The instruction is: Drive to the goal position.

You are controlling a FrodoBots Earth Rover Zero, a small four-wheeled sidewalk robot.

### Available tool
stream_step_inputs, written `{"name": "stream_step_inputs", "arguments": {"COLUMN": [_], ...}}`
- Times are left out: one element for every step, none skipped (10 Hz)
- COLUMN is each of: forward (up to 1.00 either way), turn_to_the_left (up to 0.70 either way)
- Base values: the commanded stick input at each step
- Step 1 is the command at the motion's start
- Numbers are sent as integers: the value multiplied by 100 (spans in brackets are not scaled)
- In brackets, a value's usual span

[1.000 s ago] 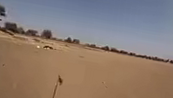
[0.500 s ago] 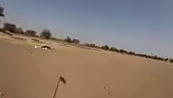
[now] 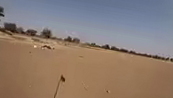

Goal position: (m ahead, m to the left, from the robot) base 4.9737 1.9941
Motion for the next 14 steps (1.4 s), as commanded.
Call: {"name": "stream_step_inputs", "arguments": {"forward": [0,0,14,38,50,50,50,50,50,50,50,50,50,50], "turn_to_the_left": [0,0,0,0,0,0,0,0,0,0,0,0,0,0]}}
